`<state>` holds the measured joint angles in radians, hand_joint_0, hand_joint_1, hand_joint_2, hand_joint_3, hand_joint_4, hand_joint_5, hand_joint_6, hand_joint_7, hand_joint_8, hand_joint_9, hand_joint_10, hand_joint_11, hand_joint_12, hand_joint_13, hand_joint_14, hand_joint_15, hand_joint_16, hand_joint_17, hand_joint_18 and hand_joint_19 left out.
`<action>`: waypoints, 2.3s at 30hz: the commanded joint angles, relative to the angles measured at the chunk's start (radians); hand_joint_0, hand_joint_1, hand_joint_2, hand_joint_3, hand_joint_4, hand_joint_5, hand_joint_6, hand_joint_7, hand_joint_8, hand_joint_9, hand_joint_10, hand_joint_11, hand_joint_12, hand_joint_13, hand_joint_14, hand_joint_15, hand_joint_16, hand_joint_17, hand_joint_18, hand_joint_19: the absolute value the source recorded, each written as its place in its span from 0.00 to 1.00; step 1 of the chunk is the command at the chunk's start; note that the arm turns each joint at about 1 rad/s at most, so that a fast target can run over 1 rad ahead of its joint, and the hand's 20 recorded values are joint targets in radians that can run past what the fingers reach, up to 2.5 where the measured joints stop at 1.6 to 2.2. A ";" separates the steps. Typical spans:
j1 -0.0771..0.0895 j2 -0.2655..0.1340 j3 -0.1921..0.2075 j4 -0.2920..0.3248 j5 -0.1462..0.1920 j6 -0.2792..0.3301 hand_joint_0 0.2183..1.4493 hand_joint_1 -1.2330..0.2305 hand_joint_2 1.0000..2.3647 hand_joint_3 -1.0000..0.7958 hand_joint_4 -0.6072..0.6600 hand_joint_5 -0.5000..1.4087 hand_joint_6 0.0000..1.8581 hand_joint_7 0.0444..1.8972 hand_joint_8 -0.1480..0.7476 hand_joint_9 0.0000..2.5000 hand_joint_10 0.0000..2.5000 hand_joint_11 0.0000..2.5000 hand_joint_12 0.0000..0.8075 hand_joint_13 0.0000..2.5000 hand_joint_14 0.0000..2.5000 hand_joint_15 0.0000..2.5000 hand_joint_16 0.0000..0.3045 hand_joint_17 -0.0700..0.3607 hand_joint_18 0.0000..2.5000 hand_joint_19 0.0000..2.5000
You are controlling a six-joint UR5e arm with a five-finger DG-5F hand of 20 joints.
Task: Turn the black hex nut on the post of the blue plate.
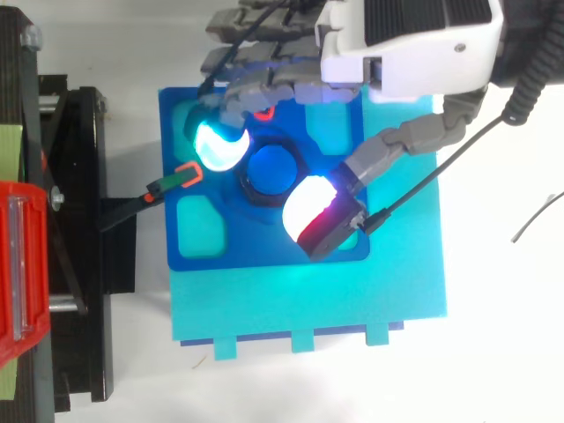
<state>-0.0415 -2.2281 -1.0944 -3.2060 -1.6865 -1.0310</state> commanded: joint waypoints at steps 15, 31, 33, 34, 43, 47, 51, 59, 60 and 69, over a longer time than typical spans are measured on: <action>-0.026 0.001 0.002 0.026 -0.036 -0.006 0.21 0.59 0.00 0.28 0.64 0.15 0.27 0.43 0.44 0.09 0.00 0.00 0.46 0.00 0.00 0.00 0.19 0.47 0.00 0.02; 0.040 0.001 0.034 0.015 0.083 0.029 0.21 0.59 0.00 0.28 0.64 0.15 0.27 0.43 0.44 0.09 0.00 0.00 0.46 0.00 0.00 0.00 0.19 0.46 0.00 0.02; 0.048 -0.001 0.034 0.015 0.096 0.029 0.21 0.59 0.00 0.28 0.64 0.15 0.27 0.43 0.44 0.09 0.00 0.00 0.46 0.00 0.00 0.00 0.19 0.46 0.00 0.02; 0.055 0.001 0.034 0.015 0.108 0.032 0.21 0.59 0.00 0.28 0.64 0.15 0.27 0.43 0.44 0.09 0.00 0.00 0.46 0.00 0.00 0.00 0.19 0.47 0.00 0.02; 0.094 -0.001 0.034 0.000 0.143 0.043 0.21 0.59 0.00 0.28 0.64 0.15 0.27 0.43 0.44 0.09 0.00 0.00 0.46 0.00 0.00 0.00 0.19 0.47 0.00 0.02; 0.104 -0.001 0.034 -0.002 0.159 0.043 0.21 0.59 0.00 0.28 0.64 0.15 0.27 0.43 0.44 0.09 0.00 0.00 0.46 0.00 0.00 0.00 0.19 0.47 0.00 0.02; 0.111 -0.001 0.034 -0.014 0.160 0.043 0.21 0.59 0.00 0.28 0.64 0.15 0.27 0.43 0.44 0.09 0.00 0.00 0.46 0.00 0.00 0.00 0.19 0.46 0.00 0.02; 0.114 -0.001 0.027 -0.043 0.160 0.043 0.21 0.59 0.00 0.28 0.64 0.15 0.27 0.43 0.44 0.09 0.00 0.00 0.46 0.00 0.00 0.00 0.19 0.46 0.00 0.02; 0.114 -0.001 0.024 -0.043 0.160 0.043 0.21 0.59 0.00 0.28 0.64 0.15 0.27 0.43 0.44 0.09 0.00 0.00 0.46 0.00 0.00 0.00 0.19 0.46 0.00 0.02; 0.112 0.001 0.008 -0.037 0.156 0.043 0.21 0.59 0.00 0.28 0.64 0.15 0.27 0.43 0.44 0.09 0.00 0.00 0.46 0.00 0.00 0.00 0.19 0.46 0.00 0.02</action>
<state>0.0717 -2.2282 -1.0851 -3.2418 -1.5296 -0.9879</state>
